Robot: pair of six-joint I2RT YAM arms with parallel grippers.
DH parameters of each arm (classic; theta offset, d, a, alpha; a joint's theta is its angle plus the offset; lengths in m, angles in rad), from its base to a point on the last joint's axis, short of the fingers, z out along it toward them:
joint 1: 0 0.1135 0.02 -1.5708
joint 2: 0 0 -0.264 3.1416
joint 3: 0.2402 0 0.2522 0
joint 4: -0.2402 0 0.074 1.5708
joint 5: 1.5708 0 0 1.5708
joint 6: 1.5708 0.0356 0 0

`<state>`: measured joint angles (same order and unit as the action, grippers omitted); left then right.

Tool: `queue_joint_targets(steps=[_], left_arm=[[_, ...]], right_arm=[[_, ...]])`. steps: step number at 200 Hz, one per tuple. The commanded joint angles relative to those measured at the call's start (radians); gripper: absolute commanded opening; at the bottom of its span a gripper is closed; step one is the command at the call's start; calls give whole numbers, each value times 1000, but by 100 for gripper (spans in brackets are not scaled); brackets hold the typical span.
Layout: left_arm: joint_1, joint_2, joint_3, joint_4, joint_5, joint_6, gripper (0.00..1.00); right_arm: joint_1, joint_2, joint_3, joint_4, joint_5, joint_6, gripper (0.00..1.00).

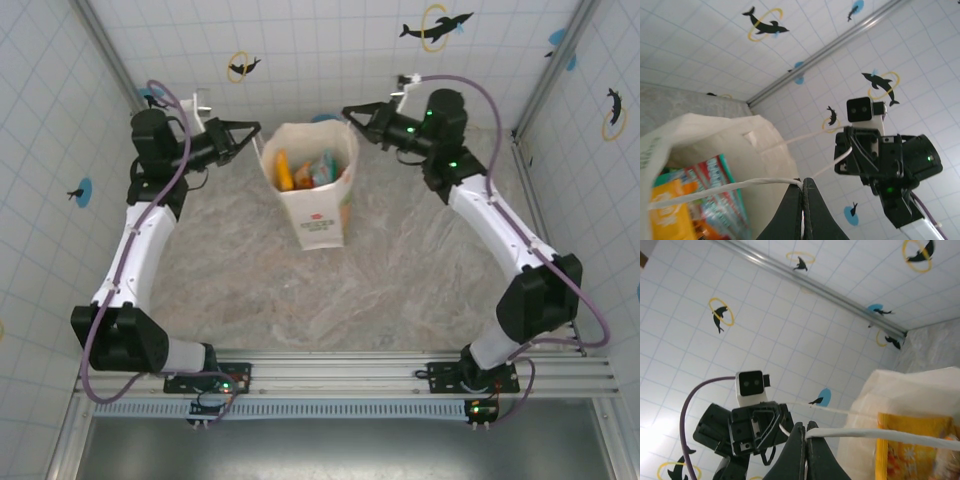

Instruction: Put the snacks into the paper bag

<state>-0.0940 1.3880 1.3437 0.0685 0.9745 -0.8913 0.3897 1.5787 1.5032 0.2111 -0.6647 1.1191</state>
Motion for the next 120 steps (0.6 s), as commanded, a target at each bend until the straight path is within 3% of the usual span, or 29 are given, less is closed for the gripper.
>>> queue_joint_targets(steps=[1,35,68,120], left_arm=[[-68,-2,59,115,-79,-18,0],[-175,19,52,143,-140,-22,0],[-248,31,20,130,-175,1,0],[-273,16,-59,70,-213,55,0]], right_arm=[[-64,-95,19,-23,-95,-22,0],[-158,-160,-46,-80,-164,-25,0],[-183,-230,-195,-53,-183,-24,0],[-185,-308,-400,-8,-162,-31,0]])
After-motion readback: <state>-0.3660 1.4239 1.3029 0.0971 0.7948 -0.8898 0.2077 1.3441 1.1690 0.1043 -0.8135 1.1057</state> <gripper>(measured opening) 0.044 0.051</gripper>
